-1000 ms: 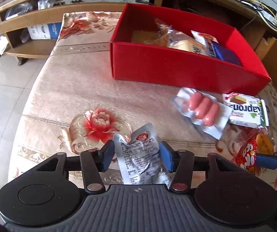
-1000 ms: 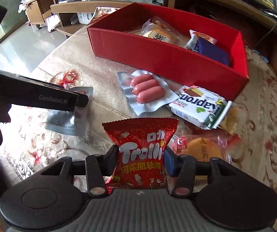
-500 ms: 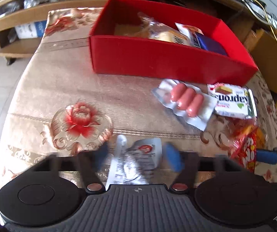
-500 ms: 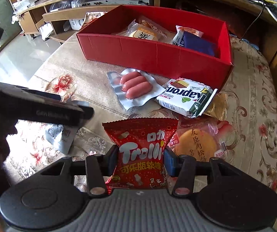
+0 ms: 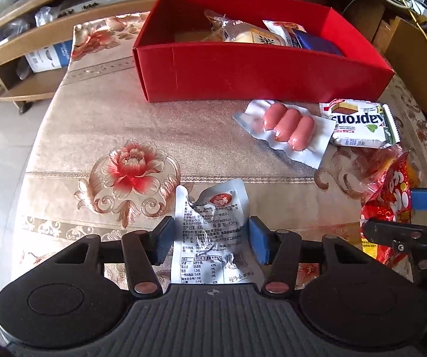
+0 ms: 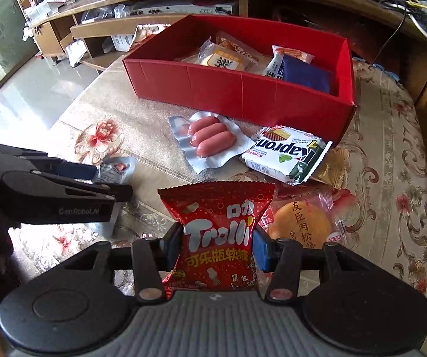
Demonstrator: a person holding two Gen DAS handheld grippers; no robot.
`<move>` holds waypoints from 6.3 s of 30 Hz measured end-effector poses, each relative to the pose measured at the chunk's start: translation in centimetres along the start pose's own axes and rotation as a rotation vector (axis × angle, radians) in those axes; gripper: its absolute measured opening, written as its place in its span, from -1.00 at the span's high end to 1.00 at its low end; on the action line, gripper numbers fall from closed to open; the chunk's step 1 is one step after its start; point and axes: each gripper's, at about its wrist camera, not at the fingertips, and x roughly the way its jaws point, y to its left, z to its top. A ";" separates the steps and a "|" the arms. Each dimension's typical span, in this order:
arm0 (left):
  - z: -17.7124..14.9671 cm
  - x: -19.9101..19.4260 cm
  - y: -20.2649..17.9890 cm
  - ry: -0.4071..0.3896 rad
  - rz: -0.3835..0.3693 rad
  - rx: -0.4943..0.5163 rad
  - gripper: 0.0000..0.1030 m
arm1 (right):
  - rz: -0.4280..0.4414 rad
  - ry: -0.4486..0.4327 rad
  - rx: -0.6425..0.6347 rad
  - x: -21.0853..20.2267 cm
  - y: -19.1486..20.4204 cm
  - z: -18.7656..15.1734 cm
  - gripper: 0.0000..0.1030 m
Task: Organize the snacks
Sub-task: 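Lift both held packets and carry them over the red box, then lower the white packet and Trolli bag down into the red box, then open the left tool on the white packet while the right tool releases the Trolli bag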
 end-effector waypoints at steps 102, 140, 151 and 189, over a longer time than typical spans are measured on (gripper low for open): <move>16.4 4.0 -0.3 -0.214 0.041 -0.008 -0.17 | -0.127 -0.145 0.085 7.3 -5.5 16.6 0.07; 16.4 5.6 -0.2 -0.186 0.078 -0.007 -0.27 | -0.143 -0.108 0.092 9.1 -6.0 17.0 0.03; 16.3 4.7 -0.1 -0.190 0.085 -0.014 -0.42 | -0.157 -0.115 0.098 8.2 -6.1 16.7 -0.01; 14.2 -0.5 -1.5 -0.270 0.003 -0.002 -0.65 | -0.165 -0.205 0.168 1.8 -6.2 14.0 -0.03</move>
